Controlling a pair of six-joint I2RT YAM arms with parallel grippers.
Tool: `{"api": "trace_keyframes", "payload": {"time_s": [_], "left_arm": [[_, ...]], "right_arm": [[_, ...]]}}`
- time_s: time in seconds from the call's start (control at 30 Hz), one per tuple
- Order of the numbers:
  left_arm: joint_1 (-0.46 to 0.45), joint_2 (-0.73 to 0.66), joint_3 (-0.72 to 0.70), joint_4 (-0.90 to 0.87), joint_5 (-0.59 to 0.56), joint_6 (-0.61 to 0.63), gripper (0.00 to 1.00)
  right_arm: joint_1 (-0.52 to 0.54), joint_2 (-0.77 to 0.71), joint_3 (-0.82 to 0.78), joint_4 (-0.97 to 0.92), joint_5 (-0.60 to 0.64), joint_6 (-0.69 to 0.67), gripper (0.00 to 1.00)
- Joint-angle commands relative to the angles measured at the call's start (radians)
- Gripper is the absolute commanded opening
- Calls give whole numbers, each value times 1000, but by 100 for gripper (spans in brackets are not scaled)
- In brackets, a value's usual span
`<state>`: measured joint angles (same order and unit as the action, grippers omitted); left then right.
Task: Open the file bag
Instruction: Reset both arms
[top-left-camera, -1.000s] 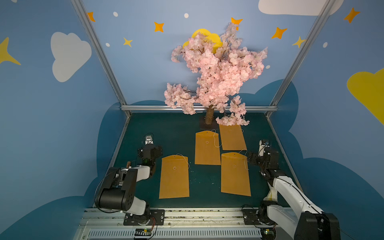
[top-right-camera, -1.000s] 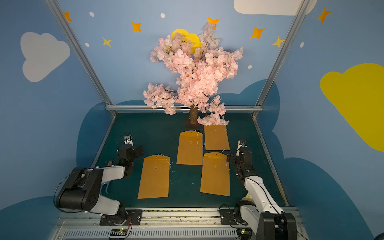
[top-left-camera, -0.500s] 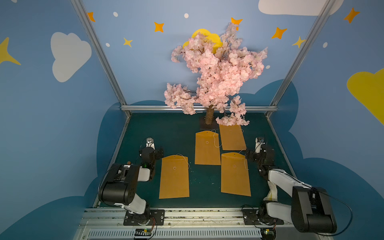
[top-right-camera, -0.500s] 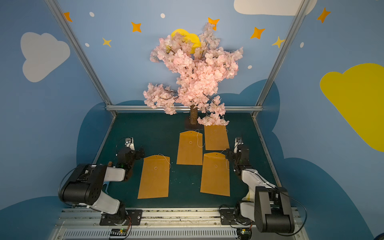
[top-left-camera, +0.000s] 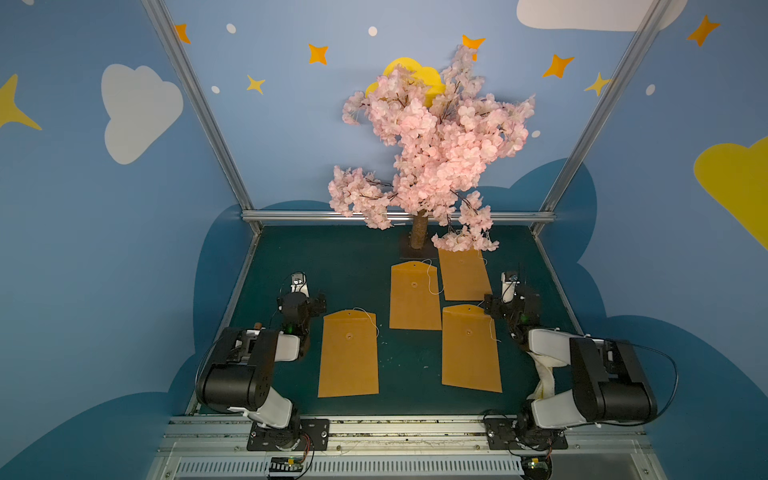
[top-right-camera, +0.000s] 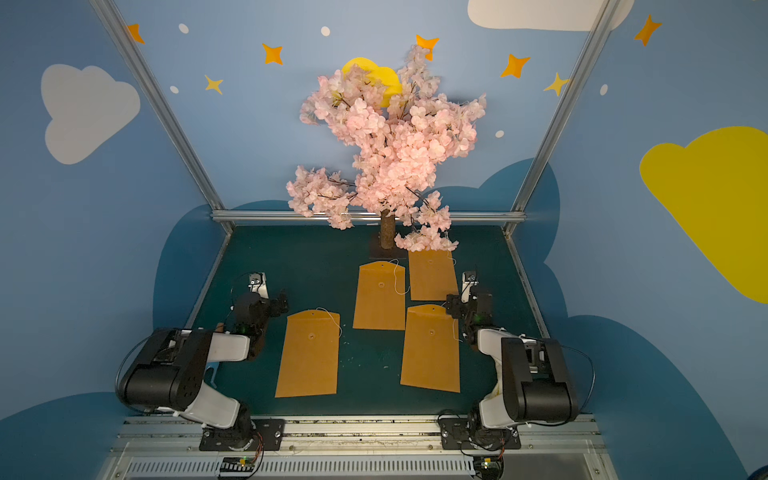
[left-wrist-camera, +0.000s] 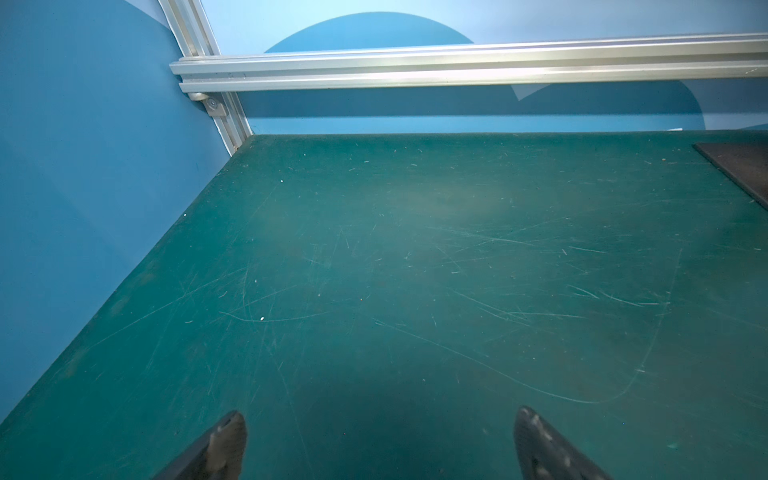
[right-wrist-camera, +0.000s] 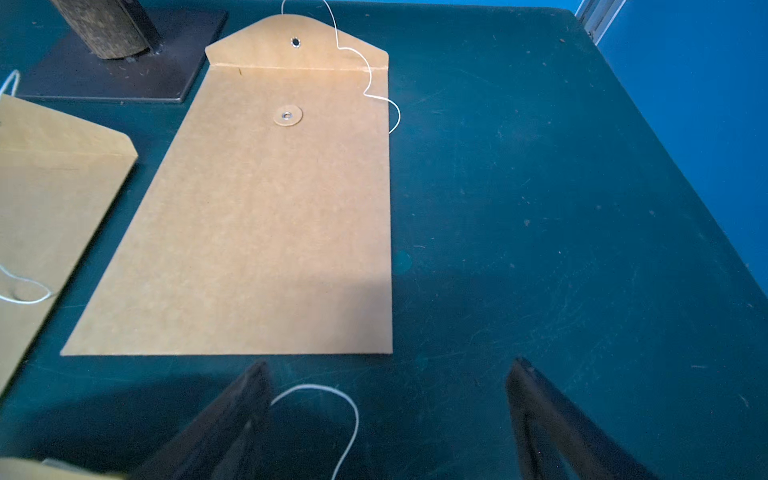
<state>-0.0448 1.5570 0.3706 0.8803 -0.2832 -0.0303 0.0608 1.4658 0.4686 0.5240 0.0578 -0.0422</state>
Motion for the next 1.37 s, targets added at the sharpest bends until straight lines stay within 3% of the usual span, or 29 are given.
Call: {"api": "trace_keyframes", "payload": {"time_s": [0.0, 1.33], "left_arm": [[4, -11, 7, -7, 11, -6, 100], [27, -13, 14, -24, 49, -22, 100]], "right_arm": [[-1, 5, 11, 50, -25, -9, 88], [-12, 5, 14, 43, -49, -8, 89]]}}
